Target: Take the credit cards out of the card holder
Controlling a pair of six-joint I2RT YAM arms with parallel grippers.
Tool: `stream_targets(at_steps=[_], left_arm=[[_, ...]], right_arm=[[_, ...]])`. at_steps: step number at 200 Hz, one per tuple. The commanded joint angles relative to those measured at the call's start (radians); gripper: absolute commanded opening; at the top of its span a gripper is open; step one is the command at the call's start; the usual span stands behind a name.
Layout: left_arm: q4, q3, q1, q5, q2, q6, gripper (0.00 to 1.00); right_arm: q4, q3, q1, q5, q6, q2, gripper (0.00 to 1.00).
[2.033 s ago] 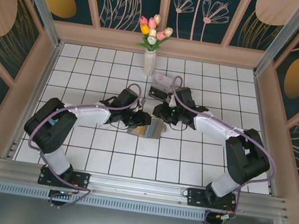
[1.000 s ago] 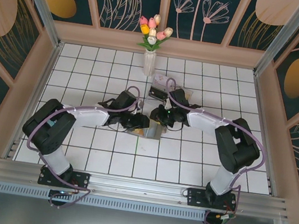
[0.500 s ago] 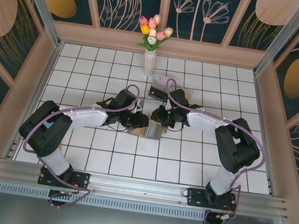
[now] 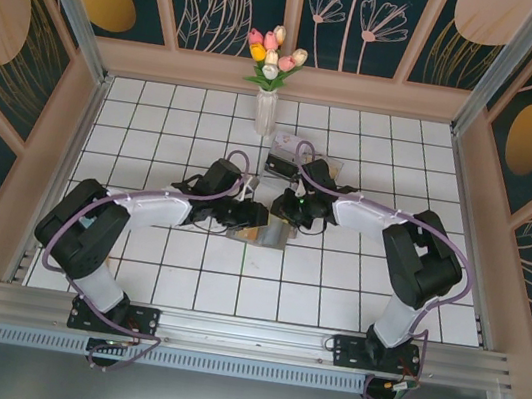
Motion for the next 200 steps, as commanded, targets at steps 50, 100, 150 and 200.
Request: stream_targets(at_steps=[50,100,150,200], left_arm=[[-0.014,0.003,-0.008,-0.036,0.049,0.007,0.37],[-0.045,0.014,-0.008,-0.059,0.053,0.019,0.37],[-0.054,0.02,-0.009,-0.061,0.054,0.026,0.37],[-0.051,0.025,-0.008,-0.044,0.055,0.04,0.4]], right_arm=[[-0.033,-0.016,-0.004,0.036,0.014,-0.023,0.26],[-0.037,-0.015,-0.007,0.041,0.016,-0.031,0.26],[-0.011,-0.05,-0.023,0.055,0.027,-0.112,0.3],[0.095,-0.083,-0.038,-0.089,0.02,-0.136,0.42]])
